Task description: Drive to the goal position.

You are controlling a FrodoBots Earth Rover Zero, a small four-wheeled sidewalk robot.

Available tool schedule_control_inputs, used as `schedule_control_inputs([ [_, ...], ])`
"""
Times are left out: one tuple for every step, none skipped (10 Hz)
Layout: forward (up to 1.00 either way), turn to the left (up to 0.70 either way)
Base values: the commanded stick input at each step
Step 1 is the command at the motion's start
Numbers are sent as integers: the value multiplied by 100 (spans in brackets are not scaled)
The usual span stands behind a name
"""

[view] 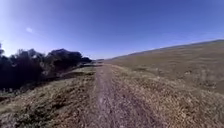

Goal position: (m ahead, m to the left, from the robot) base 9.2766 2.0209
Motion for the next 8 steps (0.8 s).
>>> schedule_control_inputs([
  [70,0],
  [70,0],
  [70,0],
  [70,0],
  [70,0],
  [70,0],
  [70,0],
  [70,0],
])
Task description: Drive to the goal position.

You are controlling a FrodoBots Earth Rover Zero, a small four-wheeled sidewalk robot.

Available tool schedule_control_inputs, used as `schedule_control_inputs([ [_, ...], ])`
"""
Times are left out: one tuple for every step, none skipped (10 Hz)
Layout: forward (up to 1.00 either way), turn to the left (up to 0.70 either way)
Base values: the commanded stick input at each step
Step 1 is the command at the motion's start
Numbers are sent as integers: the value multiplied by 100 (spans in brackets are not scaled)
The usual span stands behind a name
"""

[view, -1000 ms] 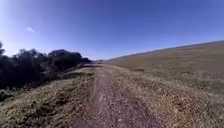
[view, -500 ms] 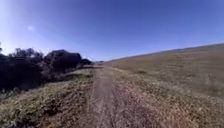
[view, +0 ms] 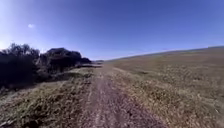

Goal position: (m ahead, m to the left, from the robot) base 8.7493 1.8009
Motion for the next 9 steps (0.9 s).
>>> schedule_control_inputs([
  [70,0],
  [70,0],
  [70,0],
  [70,0],
  [70,0],
  [70,0],
  [70,0],
  [70,0],
  [70,0],
])
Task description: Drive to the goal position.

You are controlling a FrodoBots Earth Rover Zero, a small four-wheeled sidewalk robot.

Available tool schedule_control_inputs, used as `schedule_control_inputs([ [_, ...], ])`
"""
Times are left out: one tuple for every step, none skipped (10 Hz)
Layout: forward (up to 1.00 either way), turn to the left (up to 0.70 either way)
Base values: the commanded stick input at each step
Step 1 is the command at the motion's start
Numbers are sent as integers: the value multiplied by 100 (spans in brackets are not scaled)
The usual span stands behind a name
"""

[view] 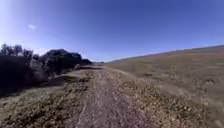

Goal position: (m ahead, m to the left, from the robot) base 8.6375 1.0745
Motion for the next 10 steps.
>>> schedule_control_inputs([
  [70,0],
  [70,0],
  [70,0],
  [70,0],
  [70,8],
  [70,20],
  [70,32],
  [70,35],
  [70,30],
  [70,3],
])
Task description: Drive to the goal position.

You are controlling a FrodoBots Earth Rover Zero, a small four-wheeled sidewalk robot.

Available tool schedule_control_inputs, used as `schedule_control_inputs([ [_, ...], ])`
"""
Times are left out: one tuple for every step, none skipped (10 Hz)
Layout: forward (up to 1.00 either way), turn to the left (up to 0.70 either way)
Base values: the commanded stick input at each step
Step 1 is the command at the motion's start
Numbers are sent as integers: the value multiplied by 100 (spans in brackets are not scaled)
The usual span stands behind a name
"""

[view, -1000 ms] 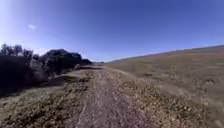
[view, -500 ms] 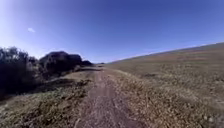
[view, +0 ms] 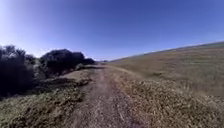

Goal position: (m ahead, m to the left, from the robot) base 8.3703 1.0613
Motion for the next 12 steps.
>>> schedule_control_inputs([
  [70,0],
  [70,0],
  [70,0],
  [70,0],
  [70,0],
  [70,0],
  [70,0],
  [70,0],
  [70,0],
  [70,0],
  [70,0],
  [70,0],
])
